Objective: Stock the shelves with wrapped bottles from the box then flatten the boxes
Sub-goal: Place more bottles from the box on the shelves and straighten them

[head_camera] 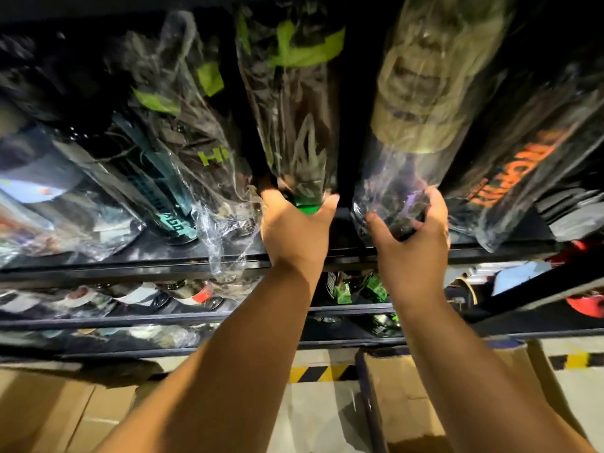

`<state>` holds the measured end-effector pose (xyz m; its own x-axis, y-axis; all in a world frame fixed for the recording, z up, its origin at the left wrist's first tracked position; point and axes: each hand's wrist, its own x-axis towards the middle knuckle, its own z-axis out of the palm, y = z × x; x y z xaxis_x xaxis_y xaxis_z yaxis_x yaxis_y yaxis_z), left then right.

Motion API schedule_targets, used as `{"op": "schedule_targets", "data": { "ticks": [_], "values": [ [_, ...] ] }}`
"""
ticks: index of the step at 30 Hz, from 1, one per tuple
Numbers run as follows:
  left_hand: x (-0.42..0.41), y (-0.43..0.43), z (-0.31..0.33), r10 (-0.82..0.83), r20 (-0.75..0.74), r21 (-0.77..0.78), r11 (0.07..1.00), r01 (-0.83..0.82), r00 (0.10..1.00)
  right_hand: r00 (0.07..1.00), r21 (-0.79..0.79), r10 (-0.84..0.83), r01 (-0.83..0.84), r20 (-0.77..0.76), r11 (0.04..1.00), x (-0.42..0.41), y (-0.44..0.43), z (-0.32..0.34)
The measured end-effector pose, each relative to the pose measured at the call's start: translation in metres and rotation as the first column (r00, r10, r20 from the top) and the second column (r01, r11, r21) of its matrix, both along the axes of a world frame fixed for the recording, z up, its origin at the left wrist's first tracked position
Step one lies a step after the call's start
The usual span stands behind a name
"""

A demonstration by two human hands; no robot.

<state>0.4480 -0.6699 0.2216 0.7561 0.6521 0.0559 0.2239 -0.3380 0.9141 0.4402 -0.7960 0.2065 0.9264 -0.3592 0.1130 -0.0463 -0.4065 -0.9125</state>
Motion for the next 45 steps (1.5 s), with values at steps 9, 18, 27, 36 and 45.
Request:
{"op": "schedule_targets", "data": {
  "ticks": [9, 18, 27, 36, 45],
  "values": [
    [-0.018, 0.004, -0.005, -0.068, 0.031, 0.073, 0.995, 0.066, 0.997, 0.995, 0.007, 0.104, -0.104, 0.007, 0.995, -0.001, -0.009, 0.003],
    [-0.025, 0.008, -0.010, -0.163, -0.018, -0.006, 0.987, 0.163, 0.986, 1.000, 0.084, 0.015, -0.015, 0.003, 0.996, -0.031, -0.042, 0.009],
    [-0.110, -0.070, -0.015, -0.214, 0.103, 0.004, 0.977, 0.214, 0.971, 0.974, 0.024, -0.223, 0.223, 0.035, 0.975, -0.022, -0.080, 0.023],
    [-0.014, -0.075, -0.002, -0.369, 0.011, 0.052, 0.928, 0.368, 0.929, 1.000, 0.293, -0.017, 0.016, 0.000, 0.956, 0.020, -0.087, 0.015],
    [0.001, -0.078, -0.017, -0.224, -0.056, 0.180, 0.956, 0.230, 0.973, 0.997, 0.161, -0.071, 0.069, 0.004, 0.985, 0.026, -0.085, 0.006]
  ]
}}
